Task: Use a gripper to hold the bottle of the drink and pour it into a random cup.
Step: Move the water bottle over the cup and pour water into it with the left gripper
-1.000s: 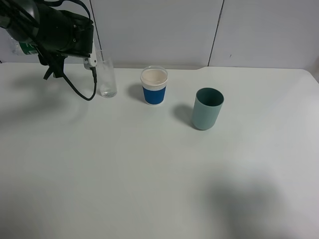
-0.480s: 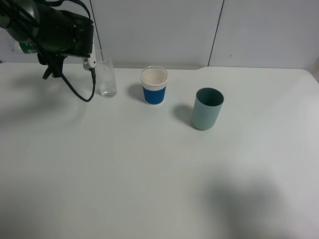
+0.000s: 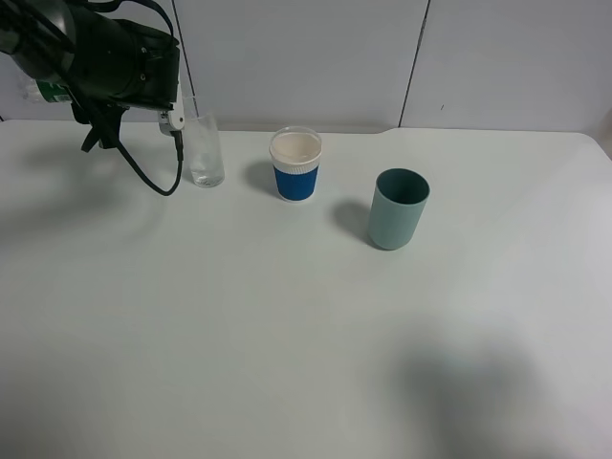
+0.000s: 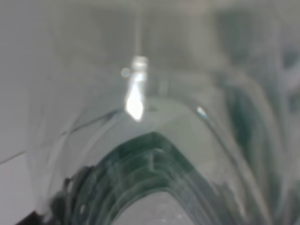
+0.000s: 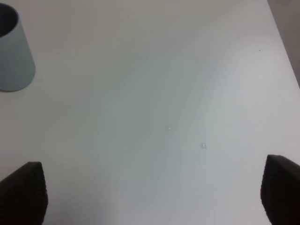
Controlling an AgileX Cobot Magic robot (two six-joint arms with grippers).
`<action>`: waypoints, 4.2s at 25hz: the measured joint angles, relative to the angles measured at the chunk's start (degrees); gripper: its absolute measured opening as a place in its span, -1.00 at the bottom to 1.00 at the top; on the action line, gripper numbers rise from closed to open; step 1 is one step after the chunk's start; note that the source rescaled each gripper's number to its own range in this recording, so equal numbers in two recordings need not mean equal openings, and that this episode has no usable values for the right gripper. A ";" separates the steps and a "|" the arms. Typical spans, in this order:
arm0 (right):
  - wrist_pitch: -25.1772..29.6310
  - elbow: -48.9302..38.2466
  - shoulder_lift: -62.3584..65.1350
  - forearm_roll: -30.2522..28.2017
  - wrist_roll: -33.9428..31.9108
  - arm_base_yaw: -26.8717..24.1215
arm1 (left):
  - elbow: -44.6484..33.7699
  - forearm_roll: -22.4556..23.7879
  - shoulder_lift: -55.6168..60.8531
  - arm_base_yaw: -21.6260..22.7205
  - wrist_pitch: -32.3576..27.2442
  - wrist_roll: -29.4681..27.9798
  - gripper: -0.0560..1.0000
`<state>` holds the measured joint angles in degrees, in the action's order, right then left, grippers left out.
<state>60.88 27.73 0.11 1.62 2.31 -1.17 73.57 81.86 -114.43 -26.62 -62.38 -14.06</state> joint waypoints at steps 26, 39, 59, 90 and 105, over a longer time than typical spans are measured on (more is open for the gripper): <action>0.00 0.00 0.00 0.00 0.00 0.00 | 0.00 0.90 0.00 0.00 -0.99 1.28 -0.89; 0.00 0.00 0.00 0.00 0.00 0.00 | 0.00 1.55 0.00 0.00 -1.38 2.60 -0.89; 0.00 0.00 0.00 0.00 0.00 0.00 | 0.00 2.50 0.00 0.00 -1.79 3.17 -0.89; 0.00 0.00 0.00 0.00 0.00 0.00 | 0.00 4.48 0.00 0.00 -2.60 4.92 -0.89; 0.00 0.00 0.00 0.00 0.00 0.00 | 0.05 5.84 0.00 0.00 -2.43 5.25 -0.89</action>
<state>60.88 27.73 0.11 1.62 2.31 -1.17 73.62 87.70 -114.43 -26.62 -64.81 -8.81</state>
